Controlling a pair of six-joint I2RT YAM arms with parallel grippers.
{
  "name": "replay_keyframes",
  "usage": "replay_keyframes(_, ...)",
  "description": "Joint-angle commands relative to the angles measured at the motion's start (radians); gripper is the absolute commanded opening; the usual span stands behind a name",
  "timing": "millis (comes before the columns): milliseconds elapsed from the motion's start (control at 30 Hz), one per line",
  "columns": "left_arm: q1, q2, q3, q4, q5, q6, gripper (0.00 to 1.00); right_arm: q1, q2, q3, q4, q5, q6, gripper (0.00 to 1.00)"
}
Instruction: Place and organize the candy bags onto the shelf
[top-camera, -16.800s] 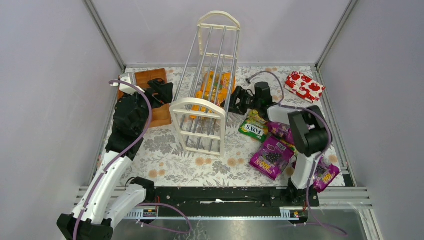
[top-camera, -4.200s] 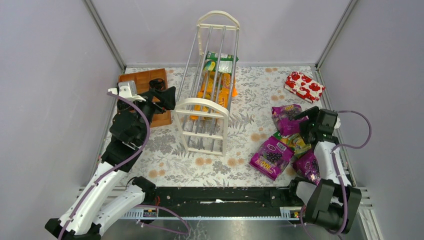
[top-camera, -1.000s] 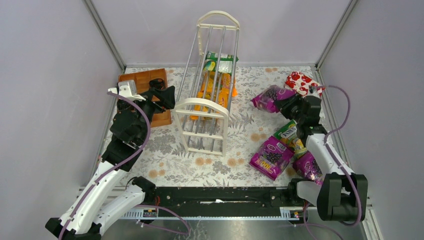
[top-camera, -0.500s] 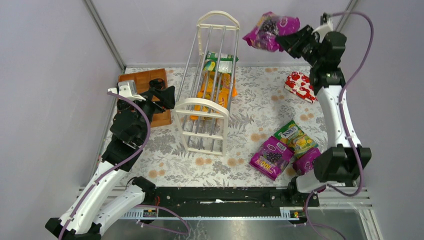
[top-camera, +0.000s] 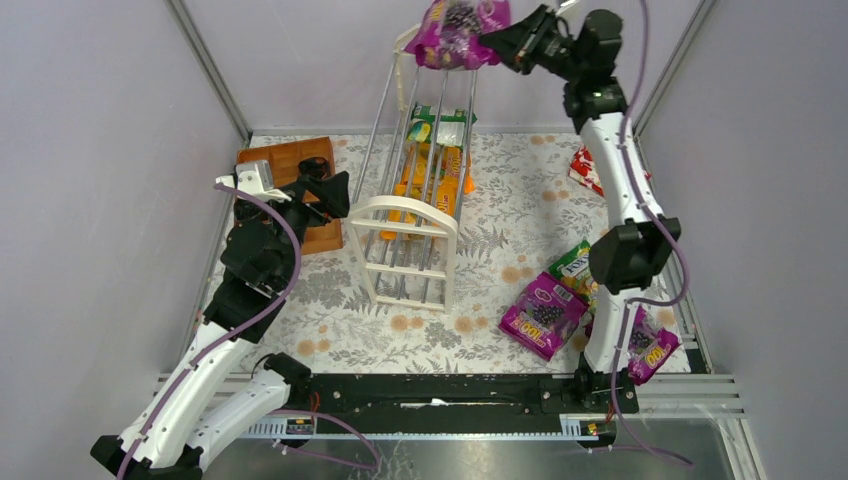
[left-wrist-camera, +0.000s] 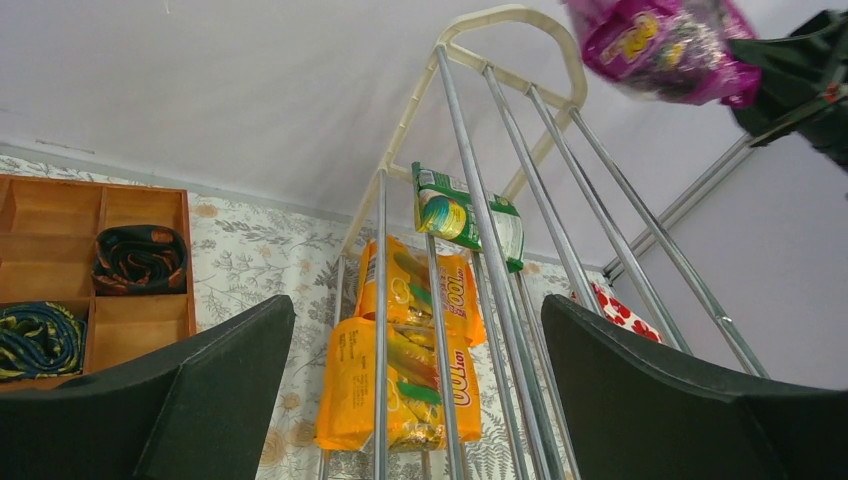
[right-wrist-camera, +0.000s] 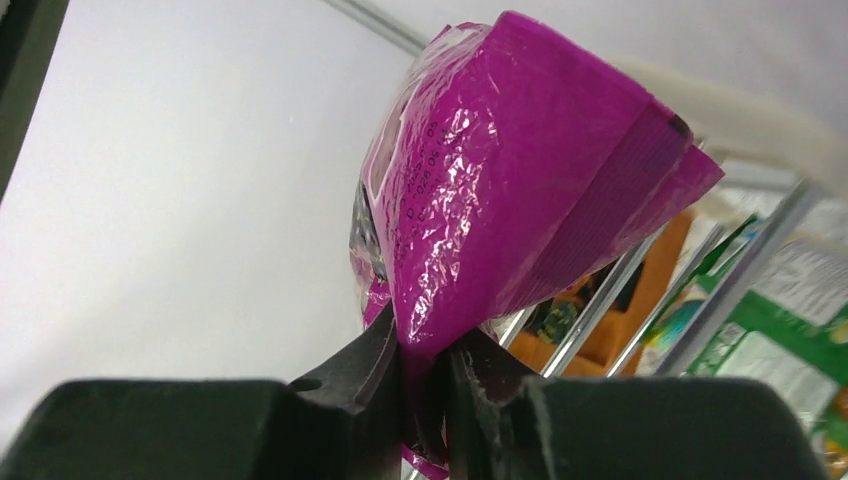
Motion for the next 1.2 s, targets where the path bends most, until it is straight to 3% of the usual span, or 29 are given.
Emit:
replay_keyframes(0,0.006,-0.006,0.006,0.015,-0.016,0.017,0.99,0.062,0.044,0.081,0.159,-0.014,0.169,0.10)
replay_keyframes(200,0.005,-0.006,0.006,0.015,-0.017,0.017,0.99,0.106,0.150,0.176,0.156,-0.004,0.238,0.10)
replay_keyframes(700,0.004,-0.027,0.007,0.015,-0.012,0.017,0.99,0.104,0.241,0.219,0.049,0.035,0.153,0.15)
replay_keyframes(900,0.002,-0.026,0.007,0.015,-0.013,0.016,0.99,0.095,0.220,0.217,-0.058,0.098,0.071,0.43)
replay_keyframes(1000,0.002,-0.023,0.006,0.015,-0.006,0.015,0.99,0.091,0.199,0.203,-0.094,0.124,0.039,0.51)
replay_keyframes(1167,0.002,-0.020,0.005,0.016,-0.007,0.014,0.99,0.078,0.168,0.199,-0.144,0.153,-0.013,0.56)
